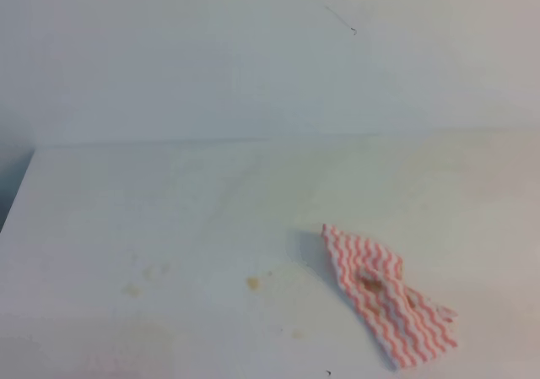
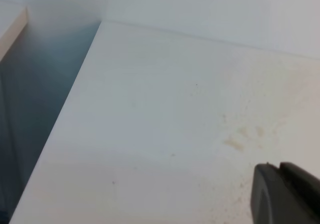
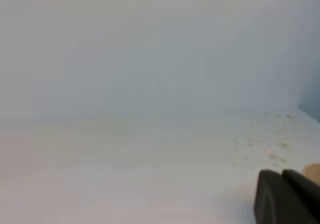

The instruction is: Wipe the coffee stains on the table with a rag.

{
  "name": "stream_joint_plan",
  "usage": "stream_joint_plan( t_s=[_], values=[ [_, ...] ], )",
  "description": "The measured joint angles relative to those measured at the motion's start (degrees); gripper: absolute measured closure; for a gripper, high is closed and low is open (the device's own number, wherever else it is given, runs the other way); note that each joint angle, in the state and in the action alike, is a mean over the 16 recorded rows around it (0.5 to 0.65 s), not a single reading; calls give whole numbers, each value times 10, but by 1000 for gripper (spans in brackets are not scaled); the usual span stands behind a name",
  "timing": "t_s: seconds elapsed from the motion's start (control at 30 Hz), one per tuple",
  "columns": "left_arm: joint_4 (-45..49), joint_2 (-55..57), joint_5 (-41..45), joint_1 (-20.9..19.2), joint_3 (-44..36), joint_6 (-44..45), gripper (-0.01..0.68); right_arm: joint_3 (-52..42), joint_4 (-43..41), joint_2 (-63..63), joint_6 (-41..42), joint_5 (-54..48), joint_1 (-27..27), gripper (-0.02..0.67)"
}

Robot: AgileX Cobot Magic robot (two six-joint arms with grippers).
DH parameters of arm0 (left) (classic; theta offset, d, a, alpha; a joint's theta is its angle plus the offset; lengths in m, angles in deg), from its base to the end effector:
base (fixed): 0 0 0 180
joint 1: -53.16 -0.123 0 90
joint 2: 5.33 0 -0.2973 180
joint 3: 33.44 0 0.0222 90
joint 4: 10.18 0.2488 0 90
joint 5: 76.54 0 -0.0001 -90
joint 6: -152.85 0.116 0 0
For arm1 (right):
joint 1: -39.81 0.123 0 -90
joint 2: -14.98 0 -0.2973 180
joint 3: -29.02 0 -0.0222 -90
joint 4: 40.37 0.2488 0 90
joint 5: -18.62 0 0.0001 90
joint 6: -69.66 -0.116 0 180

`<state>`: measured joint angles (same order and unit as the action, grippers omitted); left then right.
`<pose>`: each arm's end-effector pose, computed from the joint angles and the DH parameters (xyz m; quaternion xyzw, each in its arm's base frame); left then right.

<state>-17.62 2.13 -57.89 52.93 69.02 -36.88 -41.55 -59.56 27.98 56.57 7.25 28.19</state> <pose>0.0638 -0.0046 0.1782 -0.1035 0.7784 -0.1052 0.6101 0.0675 -0.0216 0.2310 0.0595 0.7308 -0.1261 0.6682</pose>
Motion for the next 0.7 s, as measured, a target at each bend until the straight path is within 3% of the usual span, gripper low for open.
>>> stream_joint_plan(
  t_s=[0.27,0.7],
  values=[
    [0,0,1,0,0,0,674,-72,15,-70,-3,-25,0,651],
    [0,0,2,0,0,0,674,-75,24,-71,3,-82,0,651]
  ],
)
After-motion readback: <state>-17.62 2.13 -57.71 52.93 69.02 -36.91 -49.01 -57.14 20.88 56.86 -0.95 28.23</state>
